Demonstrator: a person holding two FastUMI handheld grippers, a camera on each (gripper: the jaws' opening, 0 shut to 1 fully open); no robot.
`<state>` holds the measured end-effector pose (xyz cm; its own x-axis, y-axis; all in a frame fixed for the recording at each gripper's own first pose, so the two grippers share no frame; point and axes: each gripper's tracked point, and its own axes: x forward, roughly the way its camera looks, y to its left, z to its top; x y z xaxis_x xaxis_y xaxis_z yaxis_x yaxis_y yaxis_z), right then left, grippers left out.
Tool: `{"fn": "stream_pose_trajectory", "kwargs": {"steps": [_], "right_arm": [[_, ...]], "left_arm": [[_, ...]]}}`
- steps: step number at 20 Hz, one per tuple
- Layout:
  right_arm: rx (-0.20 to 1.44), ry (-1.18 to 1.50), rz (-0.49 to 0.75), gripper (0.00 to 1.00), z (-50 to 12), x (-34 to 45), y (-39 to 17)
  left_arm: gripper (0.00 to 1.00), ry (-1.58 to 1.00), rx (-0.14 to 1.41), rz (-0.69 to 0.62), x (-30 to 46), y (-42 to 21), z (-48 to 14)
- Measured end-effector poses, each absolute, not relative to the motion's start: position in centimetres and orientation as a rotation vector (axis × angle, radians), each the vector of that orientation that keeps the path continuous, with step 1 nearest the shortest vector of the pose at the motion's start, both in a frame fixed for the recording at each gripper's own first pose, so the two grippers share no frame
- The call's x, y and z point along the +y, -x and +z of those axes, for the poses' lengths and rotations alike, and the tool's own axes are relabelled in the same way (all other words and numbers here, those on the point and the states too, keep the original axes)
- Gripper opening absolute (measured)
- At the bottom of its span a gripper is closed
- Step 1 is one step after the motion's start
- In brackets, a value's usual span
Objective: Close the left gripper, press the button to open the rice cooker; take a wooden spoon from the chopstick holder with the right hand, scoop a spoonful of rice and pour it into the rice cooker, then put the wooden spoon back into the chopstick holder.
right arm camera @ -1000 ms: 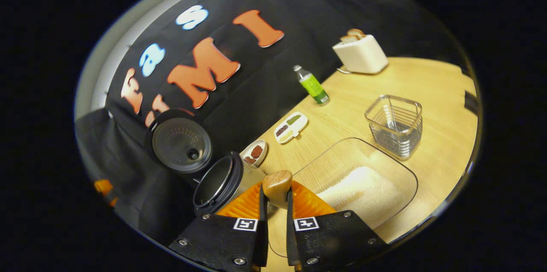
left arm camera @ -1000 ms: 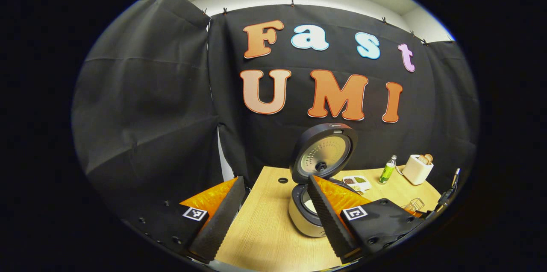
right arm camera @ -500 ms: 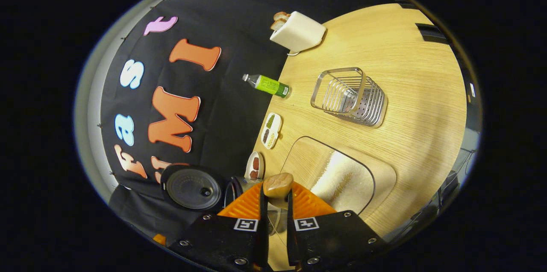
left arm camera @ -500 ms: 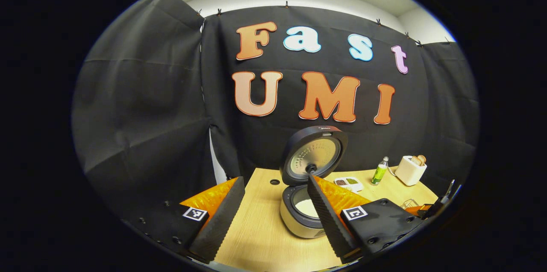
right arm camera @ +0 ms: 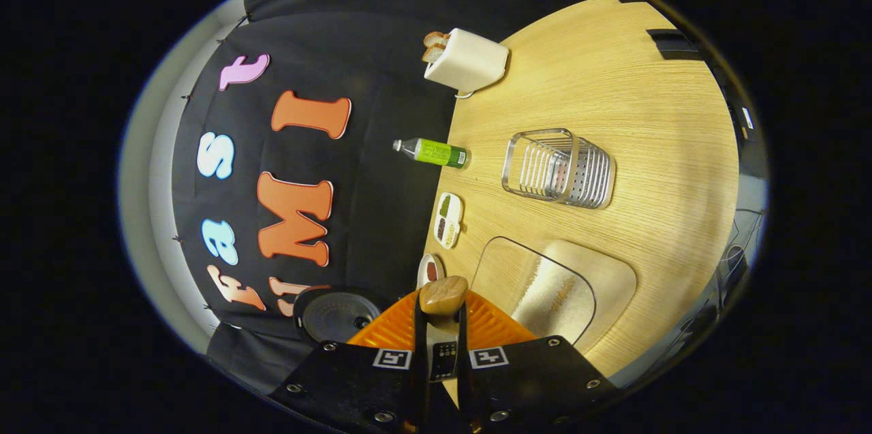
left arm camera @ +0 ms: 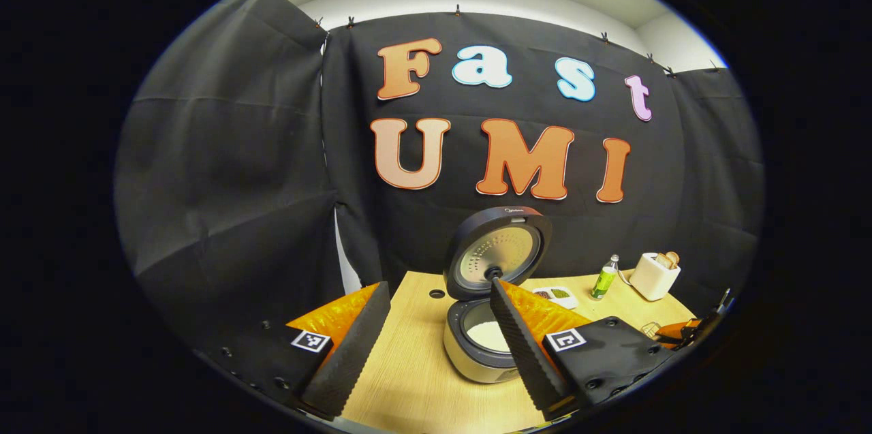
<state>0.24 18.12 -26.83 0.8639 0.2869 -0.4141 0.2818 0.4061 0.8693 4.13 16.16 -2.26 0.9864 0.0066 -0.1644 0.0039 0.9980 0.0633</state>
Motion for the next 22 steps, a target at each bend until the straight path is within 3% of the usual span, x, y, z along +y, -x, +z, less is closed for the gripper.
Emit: {"fn": "stream_pose_trajectory", "kwargs": {"steps": [10, 22], "right_arm": [[0.544, -1.254, 0.072, 0.17, -21.2, 19.5, -2.4], [0.531, -1.256, 0.195, 0.17, -15.5, 27.5, -7.8]], "left_arm": [[0.97, -0.051, 0.162, 0.007, 15.7, -4.6, -2.0], [0.97, -0.043, 0.152, 0.006, 16.4, -4.9, -1.4]]}}
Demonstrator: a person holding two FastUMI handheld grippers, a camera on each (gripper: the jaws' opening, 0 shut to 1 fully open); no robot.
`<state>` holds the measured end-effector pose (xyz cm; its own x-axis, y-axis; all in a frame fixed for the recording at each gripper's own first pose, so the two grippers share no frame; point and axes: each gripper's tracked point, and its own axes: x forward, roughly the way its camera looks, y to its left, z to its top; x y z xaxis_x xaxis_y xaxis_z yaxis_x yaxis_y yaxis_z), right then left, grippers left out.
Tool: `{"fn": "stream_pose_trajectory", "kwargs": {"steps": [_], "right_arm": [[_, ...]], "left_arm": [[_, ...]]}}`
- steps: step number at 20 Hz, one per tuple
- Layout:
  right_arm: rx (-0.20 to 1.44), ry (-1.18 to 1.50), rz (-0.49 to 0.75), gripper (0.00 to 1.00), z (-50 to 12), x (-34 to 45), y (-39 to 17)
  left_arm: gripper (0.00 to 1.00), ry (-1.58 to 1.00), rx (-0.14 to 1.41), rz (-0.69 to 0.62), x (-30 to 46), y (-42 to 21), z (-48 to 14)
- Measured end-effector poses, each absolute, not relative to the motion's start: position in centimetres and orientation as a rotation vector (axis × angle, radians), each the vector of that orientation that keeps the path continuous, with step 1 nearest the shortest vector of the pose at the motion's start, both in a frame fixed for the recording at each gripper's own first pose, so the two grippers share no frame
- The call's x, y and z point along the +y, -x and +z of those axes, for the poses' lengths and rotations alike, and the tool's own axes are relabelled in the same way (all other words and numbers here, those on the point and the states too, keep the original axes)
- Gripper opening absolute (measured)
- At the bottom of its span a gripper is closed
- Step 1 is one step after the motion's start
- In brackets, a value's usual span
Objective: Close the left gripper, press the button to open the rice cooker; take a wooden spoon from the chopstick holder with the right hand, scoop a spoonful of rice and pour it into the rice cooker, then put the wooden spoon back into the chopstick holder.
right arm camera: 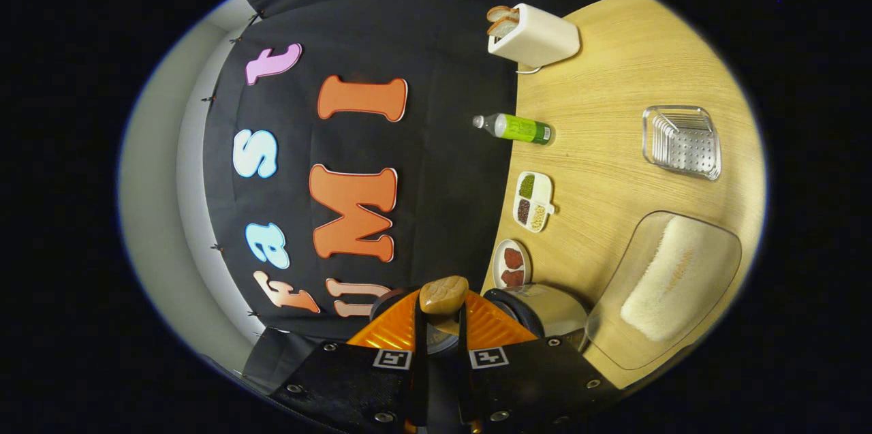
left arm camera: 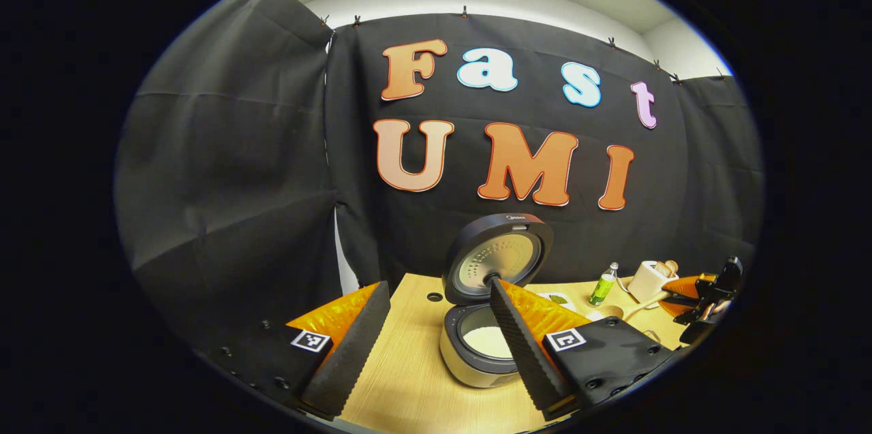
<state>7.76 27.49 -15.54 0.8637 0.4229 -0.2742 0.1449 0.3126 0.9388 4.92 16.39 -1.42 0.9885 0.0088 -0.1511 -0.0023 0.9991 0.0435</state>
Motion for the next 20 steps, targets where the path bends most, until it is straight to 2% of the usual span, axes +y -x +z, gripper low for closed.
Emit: {"fn": "stream_pose_trajectory", "kwargs": {"steps": [8, 20], "right_arm": [[0.512, -1.143, 0.259, 0.17, -12.6, 33.8, -10.7], [0.446, -0.781, 0.305, 0.17, -12.1, 39.2, -12.1]], "left_arm": [[0.97, -0.031, 0.152, 0.003, 17.8, -4.8, -1.6], [0.98, -0.022, 0.13, 0.006, 20.5, -5.3, -1.3]]}}
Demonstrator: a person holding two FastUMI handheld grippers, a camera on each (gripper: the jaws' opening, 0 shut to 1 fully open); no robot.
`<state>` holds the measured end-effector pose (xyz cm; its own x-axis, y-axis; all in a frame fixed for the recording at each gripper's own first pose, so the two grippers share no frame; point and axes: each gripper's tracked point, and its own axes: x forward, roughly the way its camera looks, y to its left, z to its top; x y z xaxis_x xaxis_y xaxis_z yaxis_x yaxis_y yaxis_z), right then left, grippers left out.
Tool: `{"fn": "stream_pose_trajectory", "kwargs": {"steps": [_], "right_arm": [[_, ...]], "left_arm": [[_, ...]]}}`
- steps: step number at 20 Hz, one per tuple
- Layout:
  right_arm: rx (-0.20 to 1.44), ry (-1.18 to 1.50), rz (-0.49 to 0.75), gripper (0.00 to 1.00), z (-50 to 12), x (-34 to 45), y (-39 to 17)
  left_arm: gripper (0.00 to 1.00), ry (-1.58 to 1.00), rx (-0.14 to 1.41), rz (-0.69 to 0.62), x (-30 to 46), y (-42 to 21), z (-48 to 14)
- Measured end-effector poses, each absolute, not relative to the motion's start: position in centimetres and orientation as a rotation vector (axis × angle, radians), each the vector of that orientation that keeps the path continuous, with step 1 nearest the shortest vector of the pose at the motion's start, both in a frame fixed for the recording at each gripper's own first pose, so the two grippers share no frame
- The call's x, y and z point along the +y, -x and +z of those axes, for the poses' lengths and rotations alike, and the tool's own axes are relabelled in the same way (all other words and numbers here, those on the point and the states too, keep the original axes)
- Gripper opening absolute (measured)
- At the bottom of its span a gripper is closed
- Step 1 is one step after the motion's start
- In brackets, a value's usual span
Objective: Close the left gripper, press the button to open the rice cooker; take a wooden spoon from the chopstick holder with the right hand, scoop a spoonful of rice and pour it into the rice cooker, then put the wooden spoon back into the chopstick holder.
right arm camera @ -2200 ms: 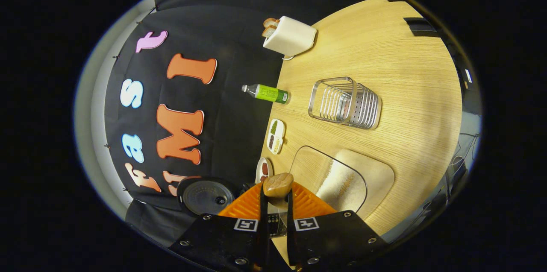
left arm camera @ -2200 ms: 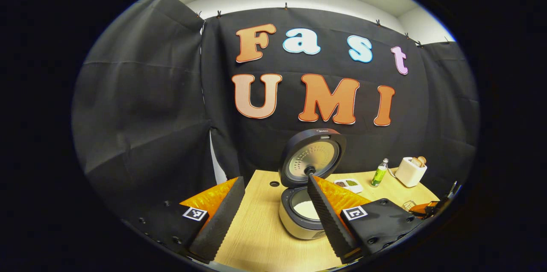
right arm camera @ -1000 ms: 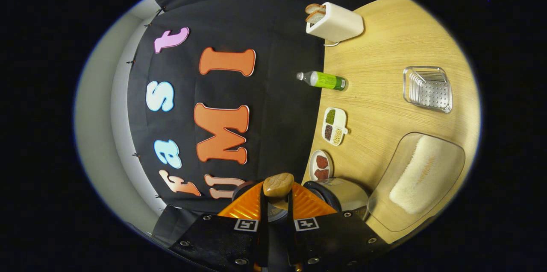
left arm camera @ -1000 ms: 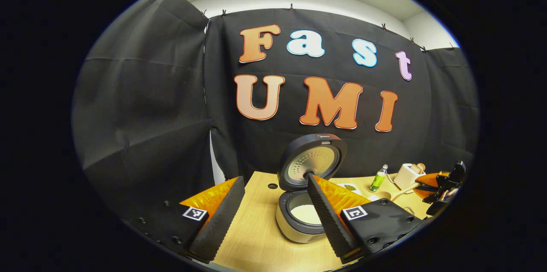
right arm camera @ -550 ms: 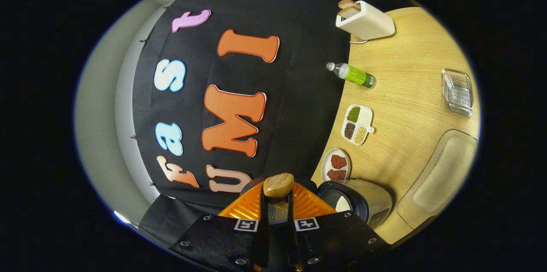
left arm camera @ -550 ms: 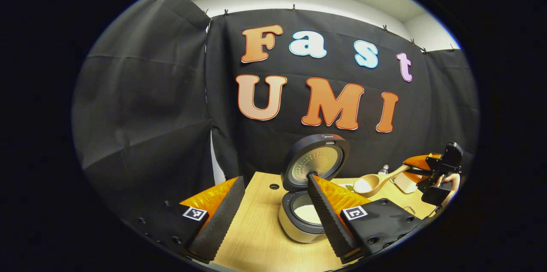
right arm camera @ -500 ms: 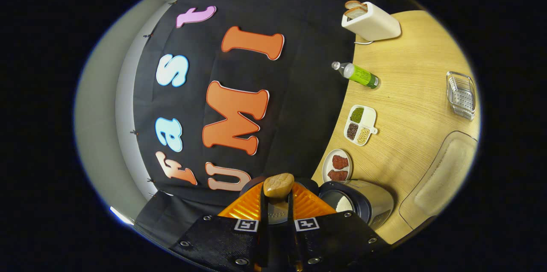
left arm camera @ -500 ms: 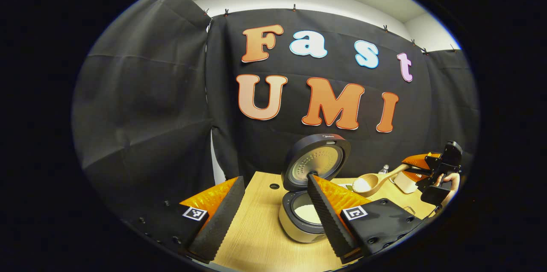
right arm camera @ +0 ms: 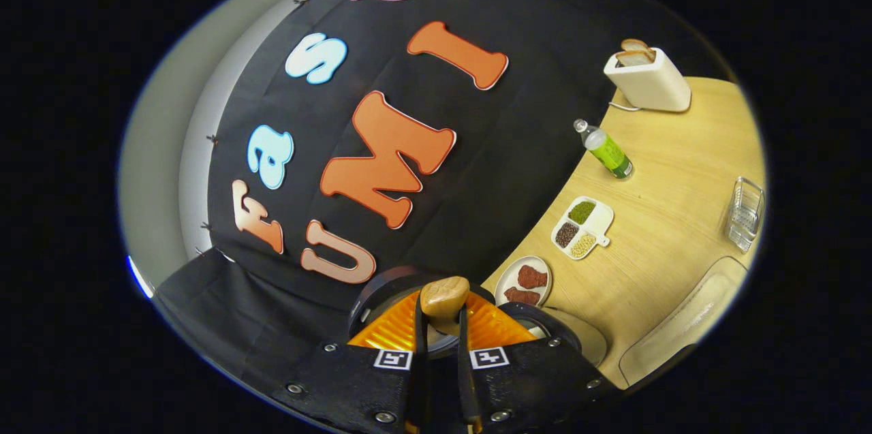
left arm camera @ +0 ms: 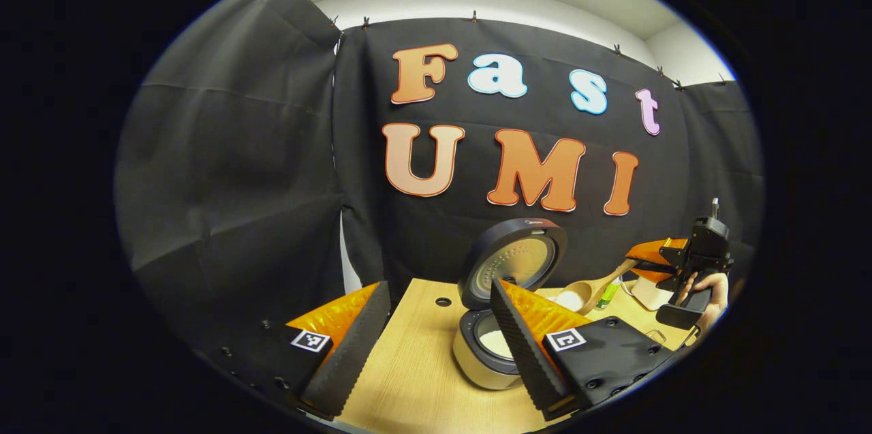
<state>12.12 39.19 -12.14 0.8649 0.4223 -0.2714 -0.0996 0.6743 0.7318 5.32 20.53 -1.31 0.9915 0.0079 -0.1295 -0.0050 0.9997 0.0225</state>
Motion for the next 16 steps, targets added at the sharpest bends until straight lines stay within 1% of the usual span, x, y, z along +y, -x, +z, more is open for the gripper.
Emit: {"fn": "stream_pose_trajectory", "kwargs": {"steps": [16], "right_arm": [[0.418, -0.576, 0.374, 0.16, -12.1, 42.1, -11.5]], "left_arm": [[0.98, -0.014, 0.134, 0.031, 22.5, -5.7, -1.5]]}}
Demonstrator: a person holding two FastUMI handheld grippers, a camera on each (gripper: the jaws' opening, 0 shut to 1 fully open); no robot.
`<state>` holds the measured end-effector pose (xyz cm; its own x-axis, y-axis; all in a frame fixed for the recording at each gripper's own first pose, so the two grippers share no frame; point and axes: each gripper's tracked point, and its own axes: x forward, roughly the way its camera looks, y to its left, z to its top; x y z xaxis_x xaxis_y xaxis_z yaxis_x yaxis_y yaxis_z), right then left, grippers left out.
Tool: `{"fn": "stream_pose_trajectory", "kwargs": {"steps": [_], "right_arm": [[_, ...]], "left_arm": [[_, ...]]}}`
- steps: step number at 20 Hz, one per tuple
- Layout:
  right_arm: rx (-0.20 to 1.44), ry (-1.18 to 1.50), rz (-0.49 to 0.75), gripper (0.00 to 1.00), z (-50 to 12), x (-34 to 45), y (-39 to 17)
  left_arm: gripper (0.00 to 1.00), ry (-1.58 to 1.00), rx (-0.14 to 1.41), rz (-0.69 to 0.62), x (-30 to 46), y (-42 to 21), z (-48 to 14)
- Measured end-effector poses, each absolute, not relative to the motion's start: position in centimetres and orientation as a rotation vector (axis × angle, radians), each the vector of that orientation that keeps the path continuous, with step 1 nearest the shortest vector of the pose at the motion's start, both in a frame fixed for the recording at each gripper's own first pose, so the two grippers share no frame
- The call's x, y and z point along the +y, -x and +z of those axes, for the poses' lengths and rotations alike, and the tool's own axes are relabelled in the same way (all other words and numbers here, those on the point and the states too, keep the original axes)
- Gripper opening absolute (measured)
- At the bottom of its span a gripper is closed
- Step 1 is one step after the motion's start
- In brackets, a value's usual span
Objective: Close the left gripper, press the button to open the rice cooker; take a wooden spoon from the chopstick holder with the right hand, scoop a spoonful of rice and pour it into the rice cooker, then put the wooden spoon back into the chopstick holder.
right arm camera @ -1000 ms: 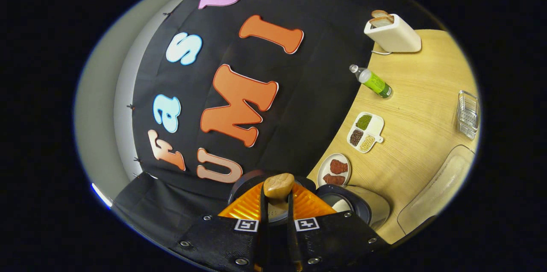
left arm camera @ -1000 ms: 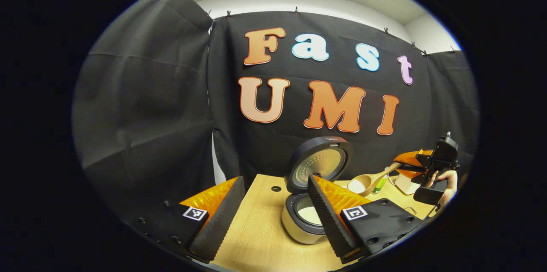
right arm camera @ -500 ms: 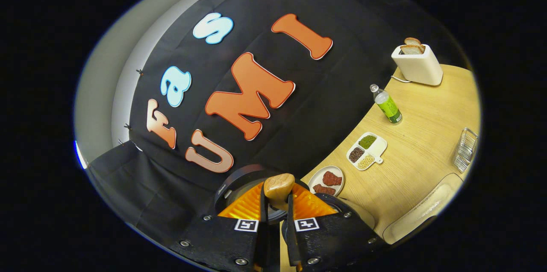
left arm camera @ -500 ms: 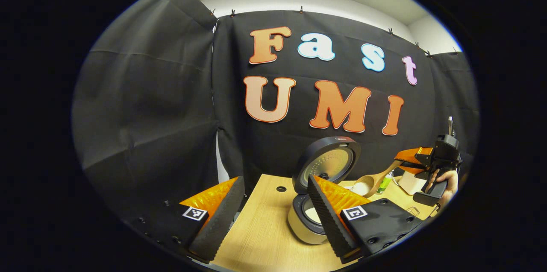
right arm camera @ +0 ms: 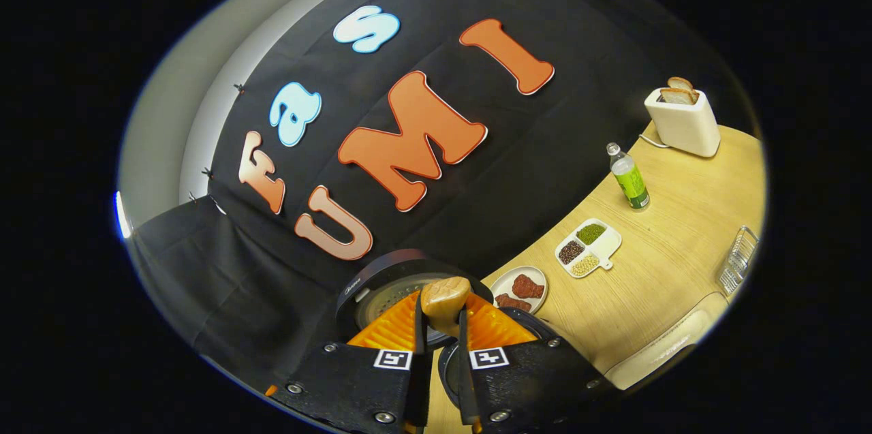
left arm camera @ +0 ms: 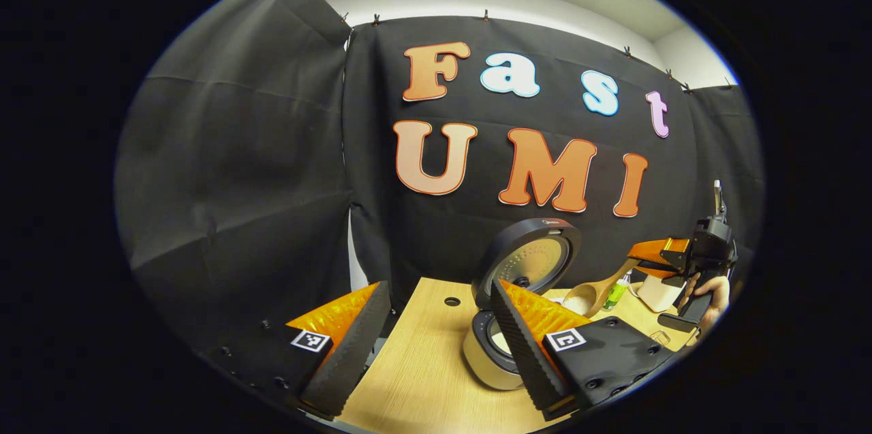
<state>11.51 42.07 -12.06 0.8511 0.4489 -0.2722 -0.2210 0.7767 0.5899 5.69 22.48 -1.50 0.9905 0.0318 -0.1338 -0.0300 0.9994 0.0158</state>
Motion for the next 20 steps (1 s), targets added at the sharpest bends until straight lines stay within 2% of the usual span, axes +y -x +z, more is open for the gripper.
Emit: {"fn": "stream_pose_trajectory", "kwargs": {"steps": [20], "right_arm": [[0.383, -0.322, 0.457, 0.16, -12.8, 43.9, -10.2]], "left_arm": [[0.97, -0.001, 0.131, 0.059, 23.8, -4.8, -1.3]]}}
